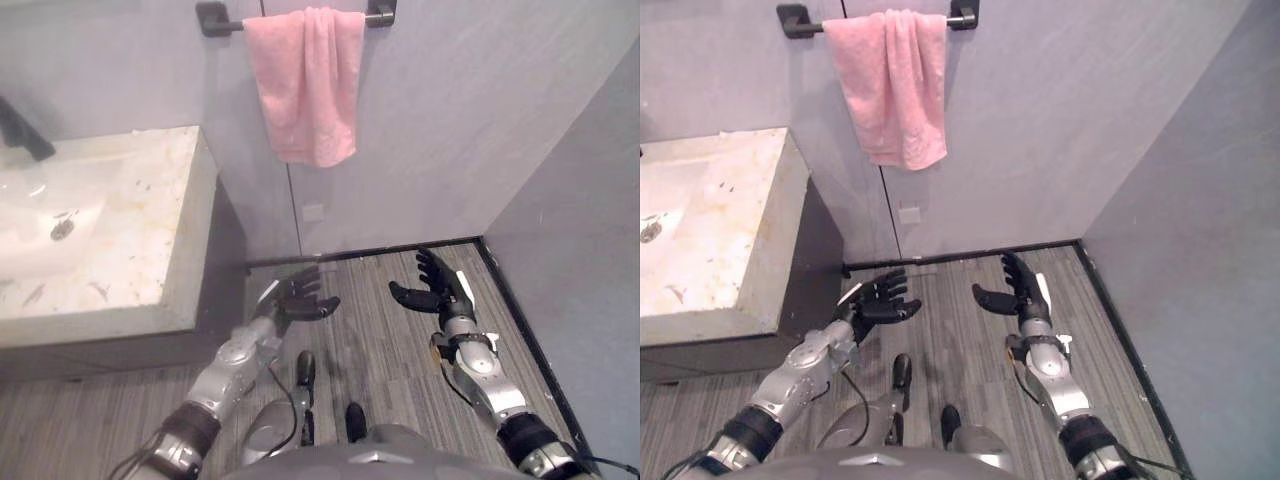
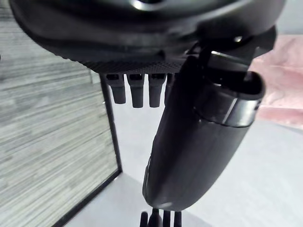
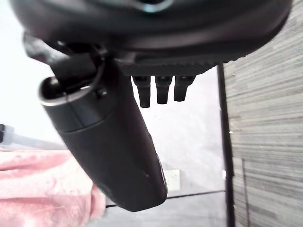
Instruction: Organize the bathroom.
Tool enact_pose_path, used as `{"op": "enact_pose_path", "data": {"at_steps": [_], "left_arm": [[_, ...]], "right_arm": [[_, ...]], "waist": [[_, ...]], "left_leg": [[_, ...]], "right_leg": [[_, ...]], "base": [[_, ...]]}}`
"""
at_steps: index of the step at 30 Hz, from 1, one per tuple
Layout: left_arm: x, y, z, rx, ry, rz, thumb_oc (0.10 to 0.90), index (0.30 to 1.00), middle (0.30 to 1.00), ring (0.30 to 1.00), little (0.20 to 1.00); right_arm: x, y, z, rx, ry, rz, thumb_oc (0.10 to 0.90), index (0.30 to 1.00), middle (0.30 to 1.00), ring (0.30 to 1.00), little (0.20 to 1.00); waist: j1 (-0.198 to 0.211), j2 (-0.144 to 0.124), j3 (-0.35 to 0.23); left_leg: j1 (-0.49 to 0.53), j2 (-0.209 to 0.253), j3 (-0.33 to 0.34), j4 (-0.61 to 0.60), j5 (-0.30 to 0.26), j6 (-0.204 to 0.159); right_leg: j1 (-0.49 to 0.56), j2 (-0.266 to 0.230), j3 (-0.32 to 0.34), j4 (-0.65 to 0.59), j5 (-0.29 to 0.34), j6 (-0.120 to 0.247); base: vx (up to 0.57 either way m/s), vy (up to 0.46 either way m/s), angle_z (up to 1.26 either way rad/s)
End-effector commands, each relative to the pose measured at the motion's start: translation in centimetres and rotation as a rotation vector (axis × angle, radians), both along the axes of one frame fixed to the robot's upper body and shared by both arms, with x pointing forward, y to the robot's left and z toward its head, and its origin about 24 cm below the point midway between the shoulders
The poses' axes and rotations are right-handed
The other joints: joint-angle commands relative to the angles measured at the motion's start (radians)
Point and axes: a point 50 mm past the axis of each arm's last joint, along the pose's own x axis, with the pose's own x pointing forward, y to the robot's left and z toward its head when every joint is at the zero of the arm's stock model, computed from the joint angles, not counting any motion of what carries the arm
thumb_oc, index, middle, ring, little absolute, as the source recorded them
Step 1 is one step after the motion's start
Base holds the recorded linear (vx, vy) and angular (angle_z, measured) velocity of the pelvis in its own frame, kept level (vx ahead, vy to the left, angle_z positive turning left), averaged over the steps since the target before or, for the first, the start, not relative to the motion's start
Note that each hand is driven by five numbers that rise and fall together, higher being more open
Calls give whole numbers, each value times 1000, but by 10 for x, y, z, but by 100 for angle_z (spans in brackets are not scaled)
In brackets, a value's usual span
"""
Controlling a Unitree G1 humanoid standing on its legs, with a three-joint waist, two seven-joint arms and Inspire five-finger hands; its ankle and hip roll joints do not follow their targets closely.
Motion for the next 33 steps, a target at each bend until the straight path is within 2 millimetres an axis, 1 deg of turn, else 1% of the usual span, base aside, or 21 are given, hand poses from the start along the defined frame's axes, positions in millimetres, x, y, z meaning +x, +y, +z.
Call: {"op": "enact_pose_path", "data": {"at_steps": [1, 3, 5, 6, 7, 9, 10, 11, 13, 14, 15, 16, 18, 19, 21, 23, 24, 25, 26, 29, 33], "left_arm": [[22, 20, 68, 44, -377, 99, 800, 900, 900, 900, 900], [24, 17, 85, 84, -477, 131, 800, 900, 900, 900, 900], [23, 14, 89, 117, -522, 134, 800, 900, 900, 900, 900], [21, 10, 93, 149, -555, 139, 800, 900, 900, 900, 900], [21, 9, 94, 168, -568, 151, 800, 900, 900, 900, 900], [20, 9, 98, 174, -595, 161, 800, 900, 900, 900, 900], [21, 8, 105, 171, -627, 175, 800, 900, 900, 900, 900], [22, 8, 107, 174, -637, 174, 800, 900, 900, 900, 900], [23, 4, 108, 180, -638, 171, 800, 900, 900, 900, 900], [24, 3, 108, 187, -638, 171, 800, 900, 900, 900, 900], [27, 0, 108, 168, -634, 178, 800, 900, 900, 900, 900], [27, 0, 108, 168, -635, 178, 800, 900, 900, 900, 900], [30, -1, 112, 166, -660, 168, 800, 900, 900, 900, 900], [30, -1, 113, 167, -666, 166, 800, 900, 900, 900, 900], [30, -3, 110, 180, -665, 166, 800, 900, 900, 900, 900], [30, -6, 106, 178, -651, 178, 800, 900, 900, 900, 900], [30, -6, 105, 174, -647, 178, 800, 900, 900, 900, 900], [29, -9, 103, 170, -642, 171, 800, 900, 900, 900, 900], [28, -10, 102, 172, -644, 164, 800, 900, 900, 900, 900], [28, -11, 101, 161, -631, 148, 800, 900, 900, 900, 900], [28, -9, 98, 162, -611, 158, 800, 900, 900, 900, 900]], "right_arm": [[22, 20, 70, -13, -429, 53, 800, 900, 900, 900, 900], [30, 28, 93, -29, -524, 41, 800, 900, 900, 900, 900], [31, 31, 101, -37, -566, 19, 800, 900, 900, 900, 900], [32, 32, 109, -27, -609, -17, 800, 900, 900, 900, 900], [33, 33, 113, -23, -626, -33, 800, 900, 900, 900, 900], [35, 33, 120, -19, -671, -80, 800, 900, 900, 900, 900], [37, 35, 129, -16, -727, -124, 800, 900, 900, 900, 900], [38, 36, 134, -26, -749, -149, 800, 900, 900, 900, 900], [39, 34, 142, -7, -775, -210, 800, 900, 900, 900, 900], [39, 34, 146, -9, -795, -237, 800, 900, 900, 900, 900], [41, 35, 150, -33, -832, -255, 800, 900, 900, 900, 900], [41, 35, 150, -33, -833, -256, 800, 900, 900, 900, 900], [43, 38, 160, -41, -880, -253, 800, 900, 900, 900, 900], [42, 37, 163, -41, -892, -258, 800, 900, 900, 900, 900], [39, 33, 172, -40, -929, -271, 800, 900, 900, 900, 900], [36, 30, 181, -51, -969, -294, 800, 900, 900, 900, 900], [35, 29, 182, -52, -974, -300, 800, 900, 900, 900, 900], [35, 27, 187, -66, -997, -327, 800, 900, 900, 900, 900], [35, 26, 189, -76, -1006, -344, 800, 900, 900, 900, 900], [33, 19, 196, -103, -1037, -417, 800, 900, 900, 900, 900], [33, 15, 201, -95, -1028, -449, 800, 900, 900, 900, 900]], "waist": [[15, -28, -87], [17, -39, -110], [20, -50, -121], [25, -72, -139], [30, -77, -148], [39, -98, -162], [45, -99, -168], [48, -91, -171], [41, -65, -165], [33, -57, -160], [26, -47, -155], [23, -48, -154], [25, -45, -144], [21, -44, -138], [-2, -53, -130], [-37, -66, -126], [-45, -66, -125], [-60, -72, -117], [-68, -67, -114], [-82, -67, -111], [-88, -93, -135]], "left_leg": [[-113, -77, 122, -21, 145, 138], [-67, -78, 168, -28, 85, 171], [-44, -84, 179, -27, 68, 188], [-18, -105, 162, -28, 56, 211], [-10, -105, 161, -31, 58, 220], [20, -117, 160, -36, 40, 246], [48, -113, 159, -37, 18, 264], [57, -103, 153, -37, 14, 266], [95, -79, 124, -37, -5, 266], [113, -73, 114, -37, -11, 263], [136, -64, 103, -37, -18, 254], [137, -65, 100, -37, -19, 254], [159, -55, 93, -37, -25, 231], [170, -52, 83, -37, -30, 224], [202, -55, 56, -37, -50, 215], [237, -68, 20, -37, -88, 213], [247, -70, 7, -37, -99, 214], [275, -81, -24, -37, -118, 219], [288, -78, -41, -37, -130, 222], [321, -77, -85, -37, -148, 230], [343, -81, -95, -37, -163, 227]], "right_leg": [[106, 80, -60, 48, -109, 75], [115, 73, -65, 69, -122, 88], [123, 65, -68, 80, -116, 100], [134, 43, -72, 118, -86, 127], [128, 39, -71, 134, -61, 138], [112, -16, -132, 232, 15, 194], [61, -55, -179, 394, 93, 230], [26, -62, -190, 457, 131, 238], [-69, -96, -220, 629, 158, 245], [-119, -109, -229, 660, 145, 237], [-176, -158, -261, 608, 101, 216], [-174, -159, -265, 607, 99, 216], [-182, -198, -314, 402, 48, 195], [-173, -196, -330, 337, 44, 193], [-192, -185, -322, 174, 80, 200], [-252, -176, -267, 45, 157, 217], [-262, -172, -259, 18, 183, 221], [-320, -168, -228, -6, 222, 224], [-332, -160, -221, -24, 231, 226], [-356, -149, -197, -31, 241, 222], [-307, -148, -179, -32, 244, 223]], "base": [[425, 9, -56], [448, 5, -32], [344, -26, -6], [303, -49, 15], [350, -63, 14], [310, -36, -6], [364, -12, -12], [319, 9, 14], [250, 42, 33], [319, 29, 18], [210, -1, -1], [216, -44, 20], [194, -143, 22], [168, -169, 18], [217, -153, 15], [292, -128, 25], [316, -130, 55], [280, -110, 65], [342, -162, 48], [233, -148, 42], [258, -243, 82]]}}
